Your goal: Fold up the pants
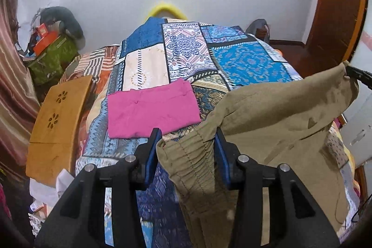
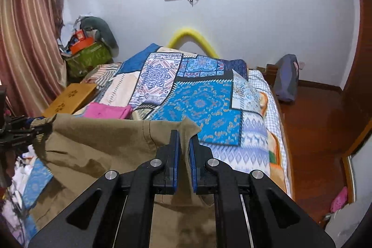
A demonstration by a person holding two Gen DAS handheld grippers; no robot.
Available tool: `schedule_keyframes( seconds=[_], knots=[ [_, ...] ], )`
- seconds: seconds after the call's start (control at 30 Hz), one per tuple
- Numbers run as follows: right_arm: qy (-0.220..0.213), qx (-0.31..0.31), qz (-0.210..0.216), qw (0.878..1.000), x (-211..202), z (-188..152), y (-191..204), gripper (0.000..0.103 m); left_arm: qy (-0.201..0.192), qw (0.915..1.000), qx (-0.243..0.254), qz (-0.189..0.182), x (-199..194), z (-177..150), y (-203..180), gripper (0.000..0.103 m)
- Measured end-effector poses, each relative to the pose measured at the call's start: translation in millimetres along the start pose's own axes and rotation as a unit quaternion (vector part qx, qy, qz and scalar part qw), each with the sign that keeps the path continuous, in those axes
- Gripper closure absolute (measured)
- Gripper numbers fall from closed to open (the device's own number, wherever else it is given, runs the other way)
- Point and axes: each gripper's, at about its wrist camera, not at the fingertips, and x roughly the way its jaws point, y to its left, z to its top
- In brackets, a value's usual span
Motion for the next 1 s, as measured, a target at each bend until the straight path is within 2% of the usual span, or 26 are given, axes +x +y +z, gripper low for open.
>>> schedule_keyframes(
  seconds=[0.3,0.73,1.0],
  knots=[
    [-0.006,0.007,-0.003,1.000,-46.8,-48.9,11.1,0.096,-0.010,0.9997,0.009,-0.022,-39.7,-47.6,-15.8,0.059],
    [0.025,0.017,0.009,1.000,-72.3,-135.5,16.4,0.095,0.000,0.9980,0.035,-0.052,-62.7,-135.0,-29.3,0.057],
    [0.062,0.035,0.010,0.997,-83.1,-189.3,24.0,0.091,0.026,0.9975,0.055,-0.034,-73.2,-171.7,-39.6,0.054]
  ],
)
